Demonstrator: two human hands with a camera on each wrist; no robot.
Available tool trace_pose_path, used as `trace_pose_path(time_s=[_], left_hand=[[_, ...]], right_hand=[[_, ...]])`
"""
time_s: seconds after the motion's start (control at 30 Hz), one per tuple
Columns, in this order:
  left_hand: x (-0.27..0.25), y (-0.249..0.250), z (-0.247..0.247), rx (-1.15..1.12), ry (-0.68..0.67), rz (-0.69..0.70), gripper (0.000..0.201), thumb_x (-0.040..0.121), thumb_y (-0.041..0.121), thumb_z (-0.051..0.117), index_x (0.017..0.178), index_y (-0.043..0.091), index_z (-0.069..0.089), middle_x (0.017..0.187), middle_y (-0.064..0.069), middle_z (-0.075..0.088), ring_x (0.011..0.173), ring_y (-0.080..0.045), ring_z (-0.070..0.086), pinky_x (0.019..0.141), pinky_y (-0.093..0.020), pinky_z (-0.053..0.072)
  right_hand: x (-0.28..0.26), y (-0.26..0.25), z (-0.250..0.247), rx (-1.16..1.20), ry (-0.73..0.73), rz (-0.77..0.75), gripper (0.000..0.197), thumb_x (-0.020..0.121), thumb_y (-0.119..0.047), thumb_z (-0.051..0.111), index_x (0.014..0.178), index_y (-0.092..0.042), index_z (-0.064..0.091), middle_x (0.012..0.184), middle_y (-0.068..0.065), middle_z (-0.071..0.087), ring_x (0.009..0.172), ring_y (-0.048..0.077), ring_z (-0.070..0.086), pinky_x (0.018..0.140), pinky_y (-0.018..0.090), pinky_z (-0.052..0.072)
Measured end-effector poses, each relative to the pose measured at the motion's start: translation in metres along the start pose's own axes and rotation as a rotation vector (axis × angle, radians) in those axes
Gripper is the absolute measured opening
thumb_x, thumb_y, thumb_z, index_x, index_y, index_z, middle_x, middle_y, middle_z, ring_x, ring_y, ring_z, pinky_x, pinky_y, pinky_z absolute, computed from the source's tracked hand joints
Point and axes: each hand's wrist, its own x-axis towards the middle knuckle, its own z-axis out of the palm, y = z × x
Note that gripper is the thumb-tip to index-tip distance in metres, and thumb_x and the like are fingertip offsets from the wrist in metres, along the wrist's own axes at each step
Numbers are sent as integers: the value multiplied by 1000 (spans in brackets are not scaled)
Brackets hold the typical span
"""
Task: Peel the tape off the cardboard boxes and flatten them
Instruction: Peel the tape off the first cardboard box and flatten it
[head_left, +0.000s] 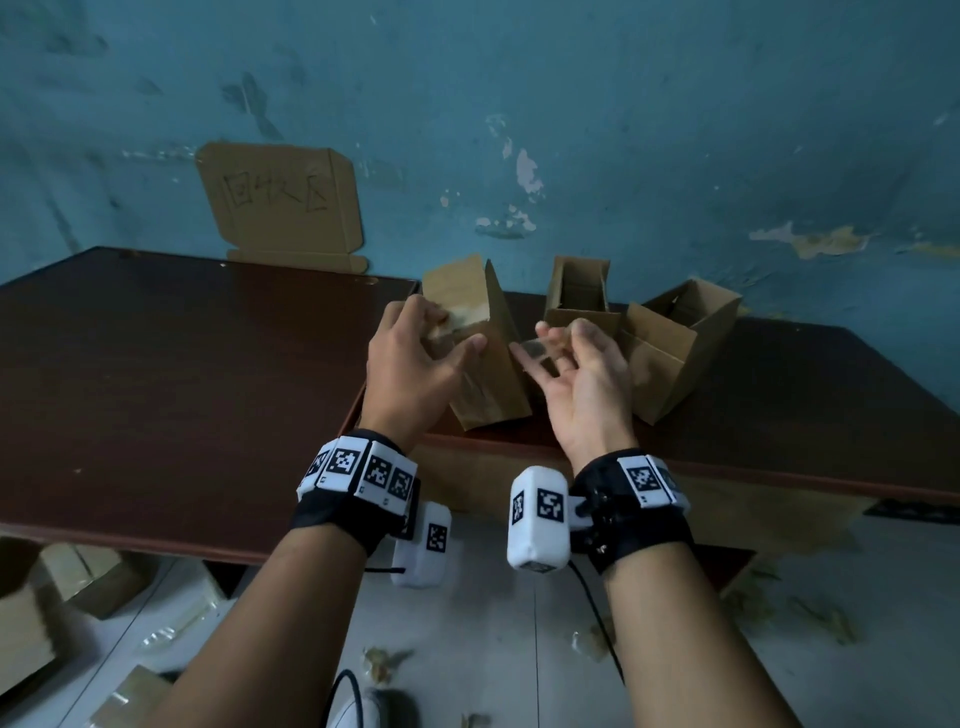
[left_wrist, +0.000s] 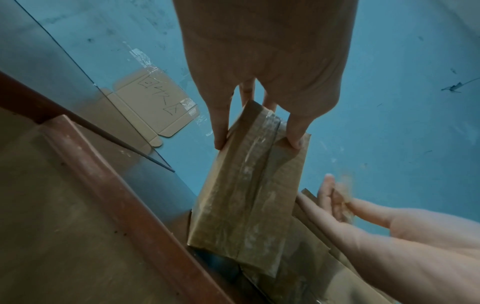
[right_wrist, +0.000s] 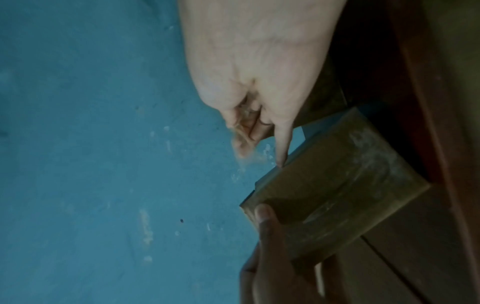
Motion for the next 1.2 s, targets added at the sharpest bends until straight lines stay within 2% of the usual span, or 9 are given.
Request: trace_pose_path(time_s=[0.07,0.13,0.3,0.43,0.57,0.73,0.9,1.07,1.2], left_hand=[[0,1,0,6,5,1,42,83,36,91,111,16,67,120,3,61,106,-10,62,90,-24,54],[-1,2,0,13,24,11,44,82,36,92,112,15,68,120,2,62,103,-9,62,91,-23,54],[0,1,2,29,27,7,47,80,39,92,115,18,69,123,6,61,108,-9,64,96,-37,60],[-1,-1,1,41,2,15,51,81,37,91,122,17,69,128,6,61,111,-10,64,97,-40,60],[-2,0,0,34,-52,53,45,89,33,85,127,16,69,131,5,60,113,-10,63,99,-39,59],[-1,-2,-2,17,-122,70,36,96,29,77,129,18,68,133,5,59,114,-9,63,99,-40,59],[1,-3,0,33,-135,79,37,96,32,77,130,21,68,133,7,60,111,-12,64,98,-40,59],[2,-5,-1,3,-132,67,38,95,33,79,130,22,69,131,9,61,107,-10,66,95,-41,61],[1,-6,-2,-44,-143,32,44,93,33,81,133,22,65,128,11,62,110,-13,66,96,-44,61]], right_hand=[[-2,2,0,-84,7,-23,25,105,-5,61,129,-5,54,92,16,70,98,31,75,88,59,63],[-5,5,2,-132,-13,-50,37,99,2,67,130,-10,50,101,18,70,88,30,75,81,49,65],[-6,2,-5,-664,26,-189,21,93,5,74,109,-6,66,103,17,75,77,20,79,73,30,64],[-4,-3,-18,-1083,48,-241,12,88,-16,84,94,-21,75,88,-1,79,76,4,74,73,25,61],[-5,-11,-28,-1371,-34,-145,26,93,-40,76,81,-17,80,77,0,77,77,15,73,70,32,56],[-3,-7,-42,-1625,-111,-135,31,101,-1,53,104,-18,79,98,4,76,93,22,72,74,31,57],[0,3,-48,-1775,-50,-220,22,102,-8,63,103,-21,80,109,7,75,104,27,69,87,40,60],[2,8,-50,-1863,-68,-267,13,95,-6,67,96,-13,78,117,15,66,112,35,65,89,38,53],[-2,-3,-41,-1927,-78,-106,9,98,-18,73,105,-19,79,126,8,67,115,30,64,95,42,57]])
